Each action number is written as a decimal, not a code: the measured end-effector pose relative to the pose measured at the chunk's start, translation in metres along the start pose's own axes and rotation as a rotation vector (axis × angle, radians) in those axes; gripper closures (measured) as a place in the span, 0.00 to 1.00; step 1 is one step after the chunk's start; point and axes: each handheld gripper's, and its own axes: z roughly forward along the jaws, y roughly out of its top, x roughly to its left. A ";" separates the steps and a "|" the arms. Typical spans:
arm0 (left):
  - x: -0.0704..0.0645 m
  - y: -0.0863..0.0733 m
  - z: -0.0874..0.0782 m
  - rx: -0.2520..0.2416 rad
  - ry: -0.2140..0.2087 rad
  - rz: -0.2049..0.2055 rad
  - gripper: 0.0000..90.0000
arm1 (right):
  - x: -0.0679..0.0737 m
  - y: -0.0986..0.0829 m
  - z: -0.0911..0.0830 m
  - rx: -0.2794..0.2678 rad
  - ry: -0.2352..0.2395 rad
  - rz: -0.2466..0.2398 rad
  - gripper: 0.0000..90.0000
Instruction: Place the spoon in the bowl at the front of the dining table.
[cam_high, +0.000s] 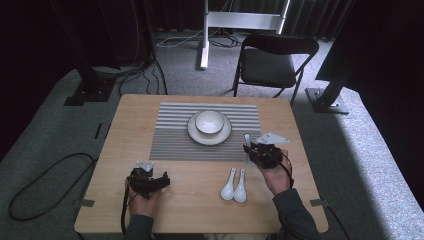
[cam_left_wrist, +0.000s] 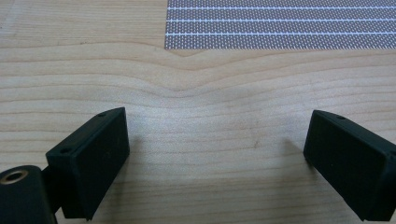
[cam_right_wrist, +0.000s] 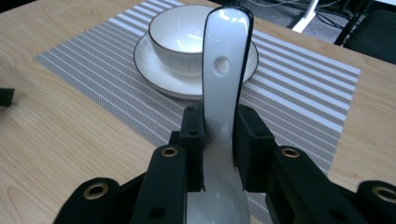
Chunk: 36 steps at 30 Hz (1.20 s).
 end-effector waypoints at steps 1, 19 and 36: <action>0.000 0.000 0.000 0.000 0.000 0.000 0.08 | 0.000 0.002 0.001 -0.001 0.003 -0.001 0.83; 0.000 0.000 0.000 0.000 0.000 0.000 0.08 | 0.005 0.032 0.012 -0.021 0.016 -0.027 0.83; 0.000 0.000 0.000 0.000 0.001 0.001 0.08 | 0.006 0.055 0.022 -0.036 0.012 -0.048 0.83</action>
